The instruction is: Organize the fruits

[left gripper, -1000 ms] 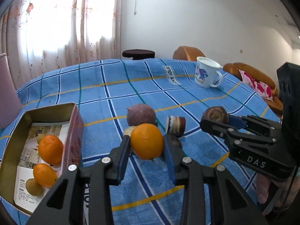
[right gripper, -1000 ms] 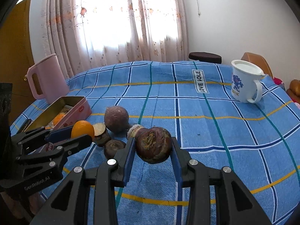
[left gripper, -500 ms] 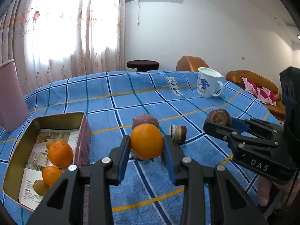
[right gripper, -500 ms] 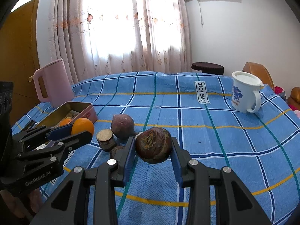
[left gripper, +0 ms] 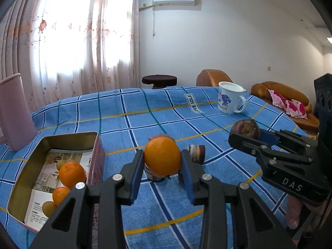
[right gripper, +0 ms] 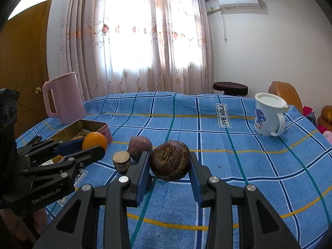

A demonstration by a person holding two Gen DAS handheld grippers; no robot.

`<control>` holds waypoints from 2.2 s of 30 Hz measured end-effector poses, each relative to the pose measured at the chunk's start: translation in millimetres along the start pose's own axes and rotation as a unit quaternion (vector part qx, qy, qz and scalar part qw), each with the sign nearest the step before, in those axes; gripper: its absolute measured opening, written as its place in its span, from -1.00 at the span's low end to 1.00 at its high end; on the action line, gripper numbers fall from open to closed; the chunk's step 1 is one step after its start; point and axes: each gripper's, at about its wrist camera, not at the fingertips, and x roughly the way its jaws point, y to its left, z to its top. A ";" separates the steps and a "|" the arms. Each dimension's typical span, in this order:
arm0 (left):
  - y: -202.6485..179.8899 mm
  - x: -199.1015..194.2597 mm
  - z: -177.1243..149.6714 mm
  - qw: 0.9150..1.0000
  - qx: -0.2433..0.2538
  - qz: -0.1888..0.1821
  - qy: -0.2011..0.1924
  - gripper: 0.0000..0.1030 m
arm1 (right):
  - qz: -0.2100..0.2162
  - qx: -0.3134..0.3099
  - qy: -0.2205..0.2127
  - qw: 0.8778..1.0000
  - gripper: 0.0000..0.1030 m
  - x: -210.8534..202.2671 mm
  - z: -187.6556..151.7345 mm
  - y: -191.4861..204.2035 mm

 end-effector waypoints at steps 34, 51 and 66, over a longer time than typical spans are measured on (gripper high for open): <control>6.2 -20.1 -2.5 0.999 0.000 0.017 -0.035 -0.28 | 0.013 -0.057 -0.018 0.998 -0.25 -2.2 2.4 29.6; 104.5 -28.5 0.7 0.993 -0.073 0.089 -0.006 -0.28 | 0.094 -0.096 0.003 0.991 -0.25 39.1 38.3 97.5; 162.4 -20.8 -1.5 0.988 -0.089 0.124 0.029 -0.28 | 0.141 -0.143 0.032 0.979 -0.25 77.1 48.8 158.2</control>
